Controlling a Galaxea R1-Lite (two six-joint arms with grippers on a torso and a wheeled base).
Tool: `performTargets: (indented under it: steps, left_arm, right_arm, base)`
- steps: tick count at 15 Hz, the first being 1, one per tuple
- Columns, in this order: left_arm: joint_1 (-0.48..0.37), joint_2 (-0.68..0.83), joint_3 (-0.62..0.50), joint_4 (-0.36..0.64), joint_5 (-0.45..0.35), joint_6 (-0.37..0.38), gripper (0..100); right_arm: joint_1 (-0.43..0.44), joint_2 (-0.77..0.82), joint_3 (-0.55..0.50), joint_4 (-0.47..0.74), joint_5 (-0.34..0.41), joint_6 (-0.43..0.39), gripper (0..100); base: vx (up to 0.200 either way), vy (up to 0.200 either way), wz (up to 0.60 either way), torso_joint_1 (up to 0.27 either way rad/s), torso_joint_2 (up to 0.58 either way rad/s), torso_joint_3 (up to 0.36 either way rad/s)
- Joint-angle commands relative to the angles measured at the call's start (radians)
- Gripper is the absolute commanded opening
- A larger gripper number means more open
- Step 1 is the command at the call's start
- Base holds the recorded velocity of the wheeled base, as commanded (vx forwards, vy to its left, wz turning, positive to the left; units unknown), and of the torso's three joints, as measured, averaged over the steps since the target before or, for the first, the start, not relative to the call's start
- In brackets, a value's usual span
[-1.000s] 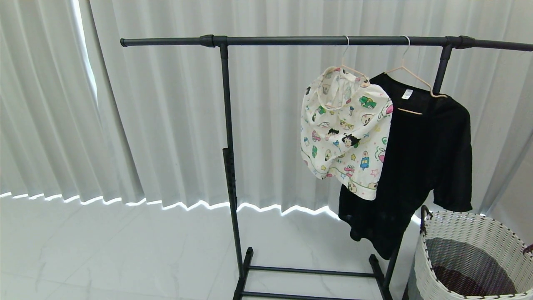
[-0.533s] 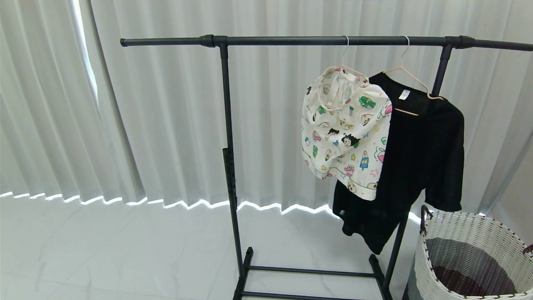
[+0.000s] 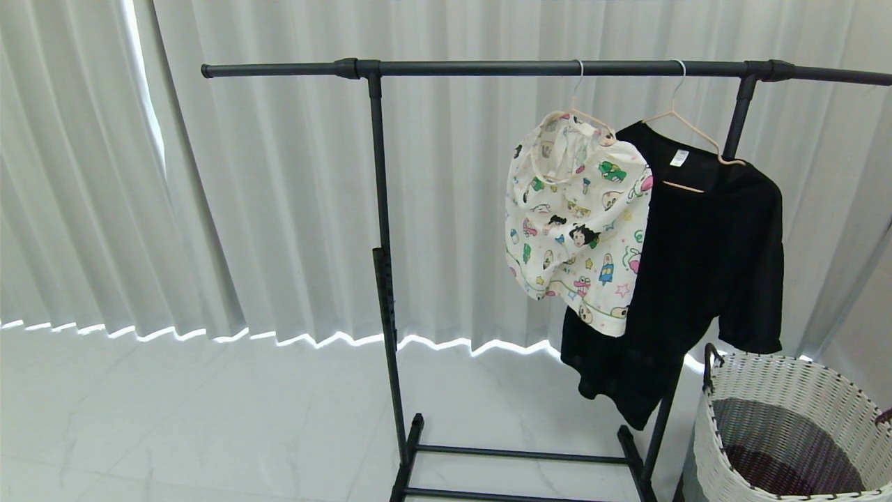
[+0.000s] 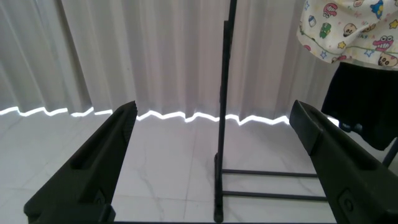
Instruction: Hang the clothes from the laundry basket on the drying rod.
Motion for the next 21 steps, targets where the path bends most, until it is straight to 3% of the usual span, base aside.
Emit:
performTargets:
  steps: [1,8,11,12,13,14,15,16,17,19,21]
  left_arm:
    - [0.001,0.000,0.000,0.000,0.000,0.001,100]
    - [0.001,0.000,0.000,0.000,0.000,-0.001,100]
    - [0.001,0.000,0.000,0.000,0.000,-0.001,100]
    - [0.001,0.000,0.000,0.000,0.000,-0.001,100]
    - [0.001,0.000,0.000,0.000,0.000,-0.001,100]
    - [0.001,0.000,0.000,0.000,0.000,-0.002,100]
    - [0.001,0.000,0.000,0.000,0.000,-0.007,100]
    - [0.001,0.000,0.000,0.000,0.000,-0.014,100]
    - [0.001,0.000,0.000,0.000,0.000,-0.016,100]
    - [0.001,0.000,0.000,0.000,0.000,-0.017,100]
    - [0.001,0.000,0.000,0.000,0.000,-0.017,100]
  right_arm:
    - [0.023,-0.057,0.002,-0.004,0.003,0.027,100]
    - [0.026,-0.057,0.008,-0.040,-0.023,0.329,100]
    - [0.026,-0.057,0.003,-0.041,-0.150,0.519,100]
    - [0.027,-0.057,-0.001,-0.038,-0.101,0.787,100]
    - [0.027,-0.057,0.000,-0.047,-0.014,0.945,100]
    - [0.026,-0.057,0.011,-0.058,0.178,1.177,100]
    - [0.026,-0.057,0.011,-0.058,0.247,1.593,100]
    - [0.026,-0.057,0.011,-0.144,0.242,2.005,100]
    - [0.026,-0.057,0.011,-0.227,0.242,2.028,100]
    - [0.026,-0.057,0.011,-0.205,0.248,2.096,100]
    - [0.026,-0.057,0.011,-0.207,0.248,2.097,100]
  base:
    - [0.000,0.000,0.00,0.000,0.00,0.000]
    - [0.000,0.000,0.00,0.000,0.00,0.000]
    - [0.000,0.000,0.00,0.000,0.00,0.000]
    - [0.000,0.000,0.00,0.000,0.00,0.000]
    - [0.000,0.000,0.00,0.000,0.00,0.000]
    - [0.000,0.000,0.00,0.002,-0.05,-0.051]
    - [0.000,0.000,0.00,0.022,-0.11,-0.173]
    - [0.000,0.000,0.00,0.061,-0.20,-0.115]
    - [0.000,0.000,0.00,0.032,-0.11,-0.066]
    - [0.000,0.000,0.00,0.013,-0.03,-0.021]
    - [0.000,0.000,0.00,0.000,0.00,0.000]
